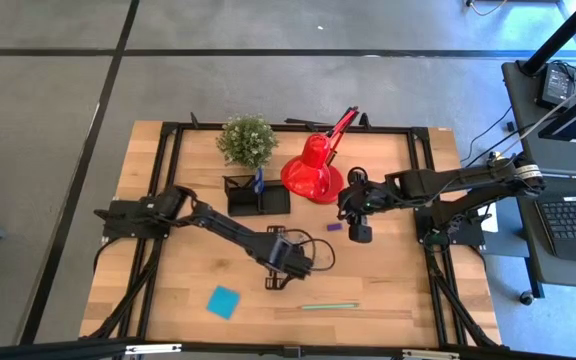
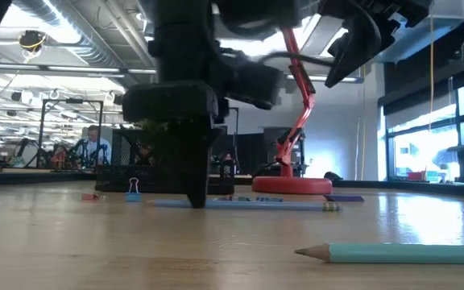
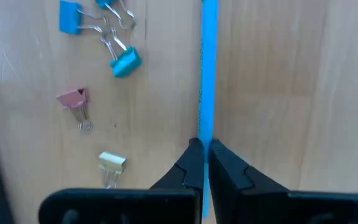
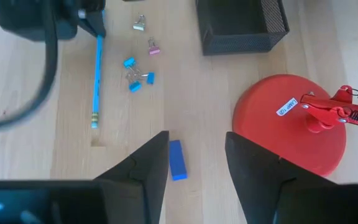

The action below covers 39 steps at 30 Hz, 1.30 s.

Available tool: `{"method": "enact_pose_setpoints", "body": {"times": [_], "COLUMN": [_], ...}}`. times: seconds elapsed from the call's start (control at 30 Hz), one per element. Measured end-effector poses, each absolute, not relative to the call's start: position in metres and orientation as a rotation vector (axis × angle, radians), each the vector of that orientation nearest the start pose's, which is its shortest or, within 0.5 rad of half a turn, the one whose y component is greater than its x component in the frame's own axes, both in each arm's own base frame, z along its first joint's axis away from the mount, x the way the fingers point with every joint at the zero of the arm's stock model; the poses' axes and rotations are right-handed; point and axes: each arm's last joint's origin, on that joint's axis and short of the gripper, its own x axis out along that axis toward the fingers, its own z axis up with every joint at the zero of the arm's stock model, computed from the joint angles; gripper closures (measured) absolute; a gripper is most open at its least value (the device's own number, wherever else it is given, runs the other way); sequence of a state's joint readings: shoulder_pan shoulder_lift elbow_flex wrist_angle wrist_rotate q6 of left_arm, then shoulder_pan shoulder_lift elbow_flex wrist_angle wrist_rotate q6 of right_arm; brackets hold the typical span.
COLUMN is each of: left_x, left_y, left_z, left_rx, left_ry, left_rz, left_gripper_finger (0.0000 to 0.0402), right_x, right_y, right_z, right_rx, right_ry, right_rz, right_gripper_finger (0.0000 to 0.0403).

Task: Pick and place office supplies into organizer
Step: Put the blue pencil into the black desk organizer

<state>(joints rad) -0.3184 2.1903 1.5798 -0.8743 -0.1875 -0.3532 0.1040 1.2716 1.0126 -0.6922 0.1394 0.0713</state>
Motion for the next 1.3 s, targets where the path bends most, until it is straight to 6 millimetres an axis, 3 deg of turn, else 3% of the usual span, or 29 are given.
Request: {"method": "enact_pose_setpoints", "body": {"times": [0.2, 0.43, 1.3], "left_x": [0.376, 0.358, 0.347], "left_y": [-0.115, -0.107, -0.117], "left_z": [0.127, 0.126, 0.117], "left_rx": [-0.002, 0.133, 0.240], "left_ry": [1.328, 1.445, 1.424], "left_rz": [0.161, 0.194, 0.170], "left_gripper_finger": [0.0398, 0.0391, 0.0389], "right_x": [0.250, 0.254, 0.263], "right_y": [0.022, 0.022, 0.024], "right_z": [0.273, 0.276, 0.284], "right_rx": [-0.026, 0.027, 0.049], "right_ry": [0.931, 0.882, 0.752], "right_rz": [-0.078, -0.098, -0.089], "right_gripper_finger": [0.0241, 0.0241, 0.0241]}}
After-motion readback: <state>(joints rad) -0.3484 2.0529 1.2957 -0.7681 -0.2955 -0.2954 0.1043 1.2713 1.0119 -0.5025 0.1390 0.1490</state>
